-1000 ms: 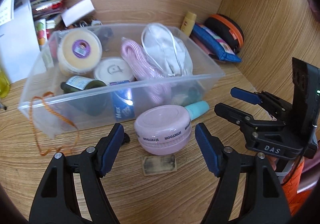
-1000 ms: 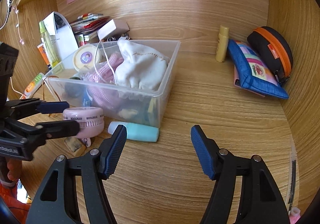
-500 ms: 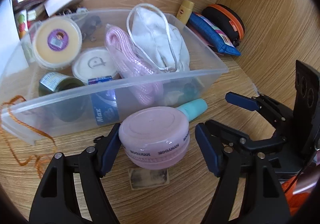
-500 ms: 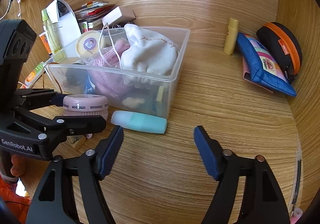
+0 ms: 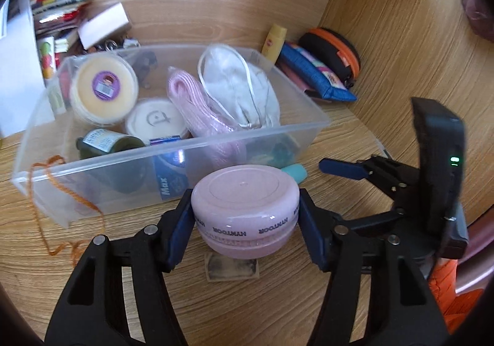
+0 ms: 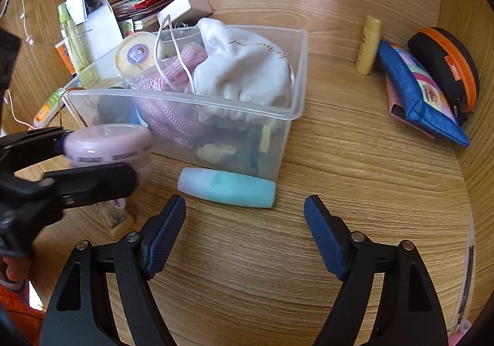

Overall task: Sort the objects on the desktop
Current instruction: 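Close the left tool on the pink round container while the right tool grasps the light blue tube, then carry the pink container with the left tool while the right tool carries the blue tube to the bin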

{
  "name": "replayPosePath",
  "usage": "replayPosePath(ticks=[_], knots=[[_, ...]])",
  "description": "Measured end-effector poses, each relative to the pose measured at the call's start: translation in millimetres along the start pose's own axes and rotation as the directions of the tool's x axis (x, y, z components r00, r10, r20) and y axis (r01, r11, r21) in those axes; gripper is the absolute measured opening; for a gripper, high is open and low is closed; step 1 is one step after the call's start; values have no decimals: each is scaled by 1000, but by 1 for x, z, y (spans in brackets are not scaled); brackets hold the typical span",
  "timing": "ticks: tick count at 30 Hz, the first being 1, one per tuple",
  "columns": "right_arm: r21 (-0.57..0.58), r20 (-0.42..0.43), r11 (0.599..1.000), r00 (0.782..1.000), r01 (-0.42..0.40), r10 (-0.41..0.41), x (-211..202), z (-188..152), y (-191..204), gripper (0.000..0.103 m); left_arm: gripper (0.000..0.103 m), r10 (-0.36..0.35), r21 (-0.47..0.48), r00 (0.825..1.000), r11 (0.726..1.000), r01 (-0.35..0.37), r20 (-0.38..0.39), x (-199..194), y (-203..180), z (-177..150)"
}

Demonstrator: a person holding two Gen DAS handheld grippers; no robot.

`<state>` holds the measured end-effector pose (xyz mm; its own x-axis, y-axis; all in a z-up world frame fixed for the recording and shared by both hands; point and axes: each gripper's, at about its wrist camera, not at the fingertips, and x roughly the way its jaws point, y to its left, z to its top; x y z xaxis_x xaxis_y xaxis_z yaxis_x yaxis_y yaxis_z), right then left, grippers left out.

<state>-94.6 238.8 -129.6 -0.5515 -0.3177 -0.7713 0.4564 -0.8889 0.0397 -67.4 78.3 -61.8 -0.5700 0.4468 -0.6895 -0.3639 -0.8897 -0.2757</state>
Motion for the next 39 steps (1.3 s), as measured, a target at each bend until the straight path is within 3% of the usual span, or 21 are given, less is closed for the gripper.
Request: replayPosePath(ticks=[7,15,17,29,33,39], knots=[[27,-37,1000,999,-17,18,14,7,13,79,63,8,-25,998,1000,-7,62,-27,16,1],[33,-46,999,998,33,-32,21,14,22,79,63,29,-52,996,998,-25,87,-42,31,-3],[44,-37,999,999,32,-31,20,15,19,71,63,32,-57,995,998,-27,91,-43,33,-3],[74,38,997,999,6,-9,-12,2,-2,71,63,46,-69,990,997,-37,132,-61,38,-1],[95,51,995,999,9,-14,-23,1,-13,71,63,12,-75,990,997,-1,139,-68,42,8],[92,106,996,994,11,-21,-45,18,-25,71,63,81,-57,982,996,-72,171,-78,46,22]])
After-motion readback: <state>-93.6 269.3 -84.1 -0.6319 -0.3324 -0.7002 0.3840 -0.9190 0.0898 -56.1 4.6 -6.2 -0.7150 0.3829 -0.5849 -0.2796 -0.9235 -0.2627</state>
